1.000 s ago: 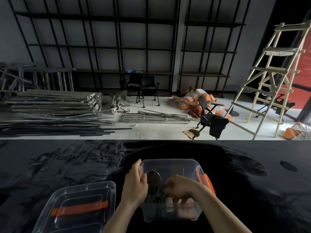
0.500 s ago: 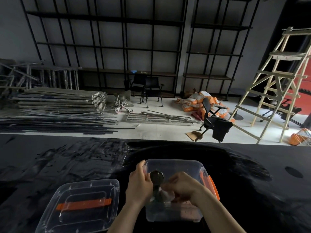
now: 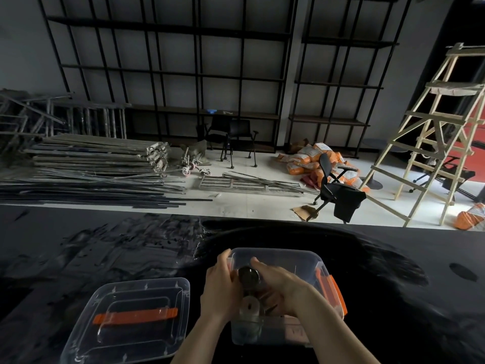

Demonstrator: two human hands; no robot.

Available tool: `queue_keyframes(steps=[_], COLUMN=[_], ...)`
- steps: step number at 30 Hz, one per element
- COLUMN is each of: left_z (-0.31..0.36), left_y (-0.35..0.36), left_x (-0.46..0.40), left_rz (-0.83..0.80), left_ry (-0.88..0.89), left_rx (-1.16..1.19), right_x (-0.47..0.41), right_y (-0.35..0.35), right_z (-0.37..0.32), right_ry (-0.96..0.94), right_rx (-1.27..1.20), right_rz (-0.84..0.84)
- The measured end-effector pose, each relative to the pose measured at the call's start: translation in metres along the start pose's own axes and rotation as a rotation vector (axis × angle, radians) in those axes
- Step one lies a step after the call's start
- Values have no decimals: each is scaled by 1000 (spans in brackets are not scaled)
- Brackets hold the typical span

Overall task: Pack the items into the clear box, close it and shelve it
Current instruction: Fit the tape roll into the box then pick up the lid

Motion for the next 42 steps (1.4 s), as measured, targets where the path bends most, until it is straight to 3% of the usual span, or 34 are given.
queue_keyframes(steps=[7,10,14,16,20,22,25,27,33,42], left_z=[1,6,6,-6,-46,-73,-118,-143,-177,-120], left_y=[1,-4,-32,-62,-136,-168,-200,-210,-218,-254], left_x=[0,4,5,4,-3,-4,4,15,37,30], left_rz=[-1,-34,16,120,293,354,404,370,327,490], left_ry=[-8,-7,-25,-27,-180,-268,-437,-534,-592,-559], left_rx=[19,47,168,194,99,-19,-219,-270,-302,-148], right_x=[-1,4,35,59,83,76,43,28,6,19], right_y=[11,7,3,18,80,115,165,185,194,163], right_z=[-1,-1,-38,-61,-96,-97,-70,-48,-13,-77], right_ry=[9,-41,-430,-629,-872,-827,-596,-451,-268,-488], right_rx=[63,171,536,526,437,487,542,541,550,393], right_rz=[-17,70,439,568,424,286,37,-30,96,220])
Point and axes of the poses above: each hand's wrist, its own x-axis away from the middle knuckle, its own y-axis out of the palm, z = x × y, the point moved 4 cm from there along -x, towards the middle knuckle, and after that the axes turned 9 degrees about -y, right-handed, at the moved point
